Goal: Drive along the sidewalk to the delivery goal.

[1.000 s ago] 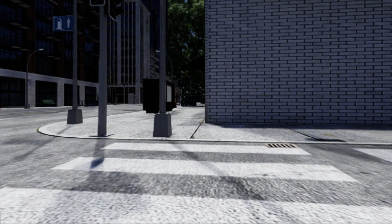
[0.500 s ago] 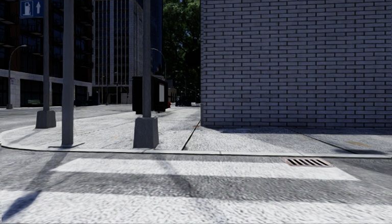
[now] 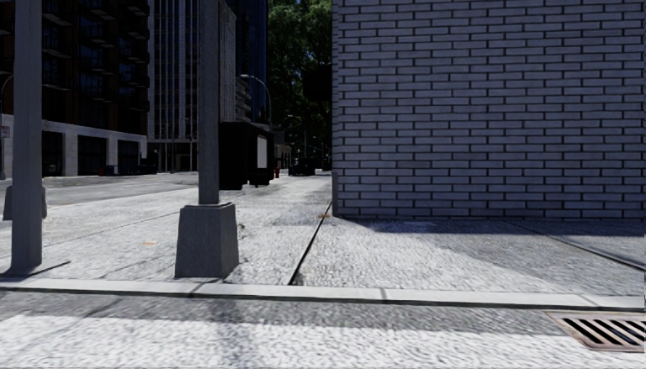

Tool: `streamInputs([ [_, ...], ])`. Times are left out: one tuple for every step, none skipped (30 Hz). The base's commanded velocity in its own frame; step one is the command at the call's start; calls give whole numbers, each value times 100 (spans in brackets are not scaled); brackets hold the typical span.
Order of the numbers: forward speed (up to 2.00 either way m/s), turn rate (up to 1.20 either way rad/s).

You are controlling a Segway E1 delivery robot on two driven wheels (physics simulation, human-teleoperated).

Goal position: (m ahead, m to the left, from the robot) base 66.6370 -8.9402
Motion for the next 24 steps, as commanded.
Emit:
streamInputs([
  [200, 0],
  [200, 0],
  [200, 0],
  [200, 0],
  [200, 0],
  [200, 0],
  [200, 0],
  [200, 0],
  [200, 0],
  [200, 0],
  [200, 0],
  [200, 0],
  [200, 0],
  [200, 0],
  [200, 0],
  [200, 0],
  [200, 0],
  [200, 0],
  [200, 0],
  [200, 0],
  [193, 0],
  [193, 0],
  [188, 0],
  [180, 0],
])
